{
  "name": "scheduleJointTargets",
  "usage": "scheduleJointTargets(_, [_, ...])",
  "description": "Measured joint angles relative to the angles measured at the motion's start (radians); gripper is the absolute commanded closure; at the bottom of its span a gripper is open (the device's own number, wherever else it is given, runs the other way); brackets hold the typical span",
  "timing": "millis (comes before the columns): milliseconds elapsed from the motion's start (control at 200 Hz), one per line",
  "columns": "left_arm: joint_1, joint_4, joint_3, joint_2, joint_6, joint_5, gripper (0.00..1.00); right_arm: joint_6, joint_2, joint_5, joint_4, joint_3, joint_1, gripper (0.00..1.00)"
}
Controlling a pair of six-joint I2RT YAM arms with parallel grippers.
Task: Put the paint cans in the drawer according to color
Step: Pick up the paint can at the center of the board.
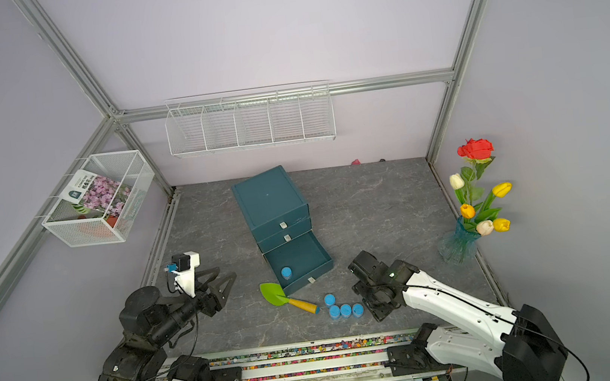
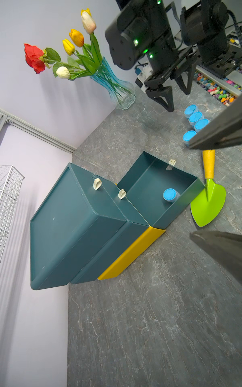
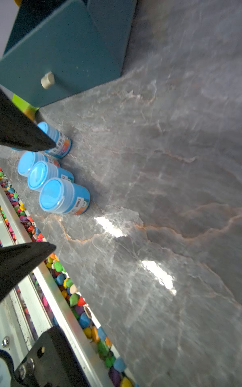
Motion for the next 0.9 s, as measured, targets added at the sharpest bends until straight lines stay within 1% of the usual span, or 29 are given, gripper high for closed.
scheduleJointTargets(325, [0.0, 0.0, 0.0, 0.003, 0.0, 0.006, 0.36, 0.0, 0.119, -0.059, 0.131, -0.032, 0.0, 0.27])
scheduleJointTargets(465, [0.0, 0.0, 0.0, 0.003, 0.0, 0.006, 0.36, -0.003, 0.157, -0.076, 0.155, -0.031, 0.006, 0.32])
scheduleJointTargets(730, [0.0, 0.0, 0.0, 0.003, 0.0, 0.006, 0.36, 0.002, 0.175, -0.101, 0.156, -0.031, 0.029, 0.52])
scheduleJointTargets(770, [0.0, 0.0, 0.0, 0.003, 0.0, 0.006, 0.36, 0.006, 0.18, -0.102, 0.156, -0.031, 0.032, 0.57])
scheduleJointTargets(900, [0.0, 0.0, 0.0, 0.003, 0.0, 0.006, 0.36, 0.012, 0.189, -0.101, 0.153, -0.024, 0.037, 0.77])
